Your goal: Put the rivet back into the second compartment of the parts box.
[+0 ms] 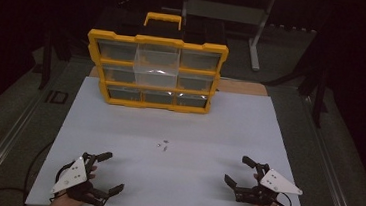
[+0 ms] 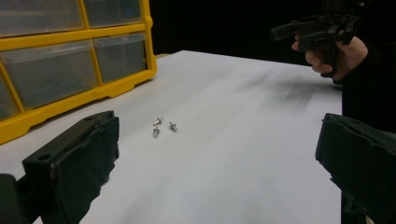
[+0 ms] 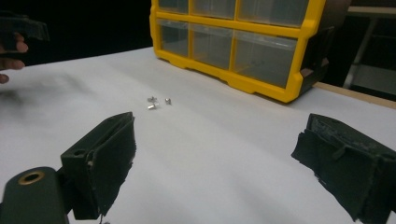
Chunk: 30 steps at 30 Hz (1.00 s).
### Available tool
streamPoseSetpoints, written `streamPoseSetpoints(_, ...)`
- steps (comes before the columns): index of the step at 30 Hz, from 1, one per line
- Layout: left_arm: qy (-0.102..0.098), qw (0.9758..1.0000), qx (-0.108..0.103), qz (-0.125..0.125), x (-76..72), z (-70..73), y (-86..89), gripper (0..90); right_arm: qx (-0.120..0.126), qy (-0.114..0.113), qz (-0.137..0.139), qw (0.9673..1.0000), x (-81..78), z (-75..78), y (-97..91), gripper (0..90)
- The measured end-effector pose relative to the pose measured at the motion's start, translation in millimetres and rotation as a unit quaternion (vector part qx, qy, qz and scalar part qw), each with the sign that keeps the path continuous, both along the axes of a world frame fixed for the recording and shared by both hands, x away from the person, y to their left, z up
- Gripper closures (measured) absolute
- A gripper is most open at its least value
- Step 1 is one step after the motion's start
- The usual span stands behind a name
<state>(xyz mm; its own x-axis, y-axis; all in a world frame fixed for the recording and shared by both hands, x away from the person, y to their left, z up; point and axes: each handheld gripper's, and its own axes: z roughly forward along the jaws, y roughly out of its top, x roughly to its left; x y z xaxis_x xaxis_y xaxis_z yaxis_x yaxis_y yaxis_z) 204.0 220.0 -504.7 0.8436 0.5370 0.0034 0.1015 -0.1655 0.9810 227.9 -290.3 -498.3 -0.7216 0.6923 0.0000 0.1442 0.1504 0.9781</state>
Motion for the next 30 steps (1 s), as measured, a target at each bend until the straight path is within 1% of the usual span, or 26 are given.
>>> streamPoseSetpoints(2,0.001,1.0000,-0.002,0.001,0.6,-0.1,0.2,0.0,0.000,-0.001,0.004,1.0000,-1.0,0.8,1.6,10.0)
streamPoseSetpoints(5,0.001,1.0000,-0.001,0.001,1.3,0.0,-0.9,0.0,0.003,0.002,0.006,1.0000,0.2,0.0,4.3,10.0)
streamPoseSetpoints(10,0.003,1.0000,0.002,-0.003,2.0,-1.0,-1.5,0.0,-0.006,-0.002,0.016,0.9999,-2.1,1.0,8.3,10.0)
streamPoseSetpoints(13,0.005,1.0000,-0.002,-0.001,1.5,0.1,-0.2,0.0,-0.007,-0.006,0.018,0.9998,-4.6,2.9,7.5,10.0)
streamPoseSetpoints(16,0.008,0.9999,-0.009,-0.002,0.6,4.2,0.8,0.0,-0.005,-0.006,0.020,0.9998,-6.9,3.7,7.3,10.0)
streamPoseSetpoints(17,0.009,0.9998,-0.013,-0.007,0.8,6.1,1.2,0.0,-0.007,-0.006,0.019,0.9998,-7.5,3.9,7.6,10.0)
streamPoseSetpoints(18,0.012,0.9998,-0.013,-0.012,0.9,8.5,1.2,0.0,-0.008,-0.005,0.020,0.9998,-8.1,4.1,8.2,10.0)
streamPoseSetpoints(19,0.010,0.9998,-0.007,-0.015,1.3,11.6,0.8,0.0,-0.009,-0.007,0.021,0.9997,-8.9,4.5,8.7,10.0)
streamPoseSetpoints(22,0.006,0.9994,-0.007,-0.033,3.8,23.8,1.7,0.0,-0.009,-0.013,0.024,0.9996,-10.8,6.7,10.0,10.0)
streamPoseSetpoints(25,0.008,0.9981,-0.002,-0.062,8.7,37.8,4.1,0.0,-0.007,-0.011,0.026,0.9996,-10.6,7.1,10.3,10.0)
streamPoseSetpoints(27,0.008,0.9973,0.003,-0.073,12.5,48.1,5.7,0.0,-0.004,-0.010,0.027,0.9996,-10.3,7.5,9.7,10.0)
streamPoseSetpoints(28,0.008,0.9973,0.003,-0.073,12.5,48.1,5.7,0.0,-0.003,-0.010,0.026,0.9996,-10.6,7.7,9.7,10.0)
streamPoseSetpoints(29,0.004,0.9970,-0.001,-0.078,16.5,59.2,7.8,0.0,-0.002,-0.011,0.025,0.9996,-10.8,8.1,9.6,10.0)
streamPoseSetpoints(30,0.003,0.9968,-0.006,-0.079,18.6,64.8,8.9,0.0,-0.002,-0.012,0.025,0.9996,-10.9,8.3,9.5,10.0)
